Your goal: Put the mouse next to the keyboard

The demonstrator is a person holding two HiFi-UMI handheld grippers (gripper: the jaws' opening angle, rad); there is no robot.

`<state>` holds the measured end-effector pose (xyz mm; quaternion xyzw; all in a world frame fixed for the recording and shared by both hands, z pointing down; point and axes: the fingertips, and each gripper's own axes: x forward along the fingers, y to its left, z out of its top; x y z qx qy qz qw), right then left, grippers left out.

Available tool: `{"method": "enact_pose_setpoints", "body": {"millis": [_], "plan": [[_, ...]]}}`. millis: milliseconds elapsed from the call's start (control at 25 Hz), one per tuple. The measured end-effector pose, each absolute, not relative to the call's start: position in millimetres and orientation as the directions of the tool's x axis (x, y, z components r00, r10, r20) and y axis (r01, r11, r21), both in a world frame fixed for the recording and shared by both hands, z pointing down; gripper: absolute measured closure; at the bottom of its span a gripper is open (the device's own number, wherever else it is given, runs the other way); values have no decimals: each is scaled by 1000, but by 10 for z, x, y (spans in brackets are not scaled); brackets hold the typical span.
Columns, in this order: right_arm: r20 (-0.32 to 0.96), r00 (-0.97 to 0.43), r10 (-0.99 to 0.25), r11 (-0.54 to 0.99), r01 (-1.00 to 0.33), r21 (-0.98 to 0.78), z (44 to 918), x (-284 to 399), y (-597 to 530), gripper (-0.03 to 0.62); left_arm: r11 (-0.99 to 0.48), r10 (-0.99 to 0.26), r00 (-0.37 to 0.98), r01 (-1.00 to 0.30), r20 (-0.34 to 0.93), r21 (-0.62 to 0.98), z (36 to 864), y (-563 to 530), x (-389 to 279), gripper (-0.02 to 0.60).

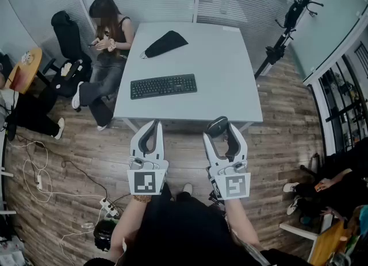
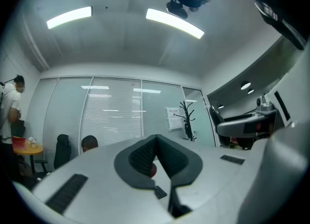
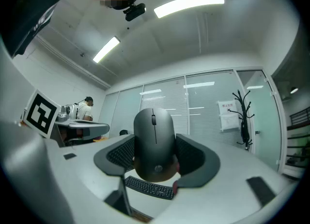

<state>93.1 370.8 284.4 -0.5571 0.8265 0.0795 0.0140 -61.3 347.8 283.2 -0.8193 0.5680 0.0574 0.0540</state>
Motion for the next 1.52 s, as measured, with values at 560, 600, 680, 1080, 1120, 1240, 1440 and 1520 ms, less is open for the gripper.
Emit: {"method": "enact_pose_setpoints", "body": {"millis": [560,600,680,1080,1120,1240,1440,1520], "plan": [[-127,-411,-903,406,-912,63,2863,1281,3489,332,-345,-919,354,-935,-175,-78,2816,3305,-405,580],[-121,-409,-904,404,-912,67,2879,1318,3458,332,-343,-919,352,-936,-179,-81,2811,3285,-387,580],[-114,-404,-907,398,-914,74,2906,1398,3389,332,-337,-920,347,-938,-184,-83,2804,3237,-340,580],[-93,-390,-916,385,-920,73,3016,1476,3134,332,-314,-922,326,-945,-206,-91,2810,3017,-310,580],[-92,-386,-918,380,-922,75,3025,1478,3121,332,-318,-920,331,-944,-210,-91,2820,2996,-308,580],[-93,-365,-926,359,-930,81,3033,1483,3079,332,-334,-916,342,-940,-209,-77,2876,2924,-304,580],[-97,-319,-943,314,-947,62,2950,1506,3012,332,-373,-898,398,-915,-186,-157,2877,2814,-290,580],[-100,-305,-947,300,-952,59,2928,1436,2943,332,-389,-890,432,-887,-148,-250,2911,2758,-348,580]]}}
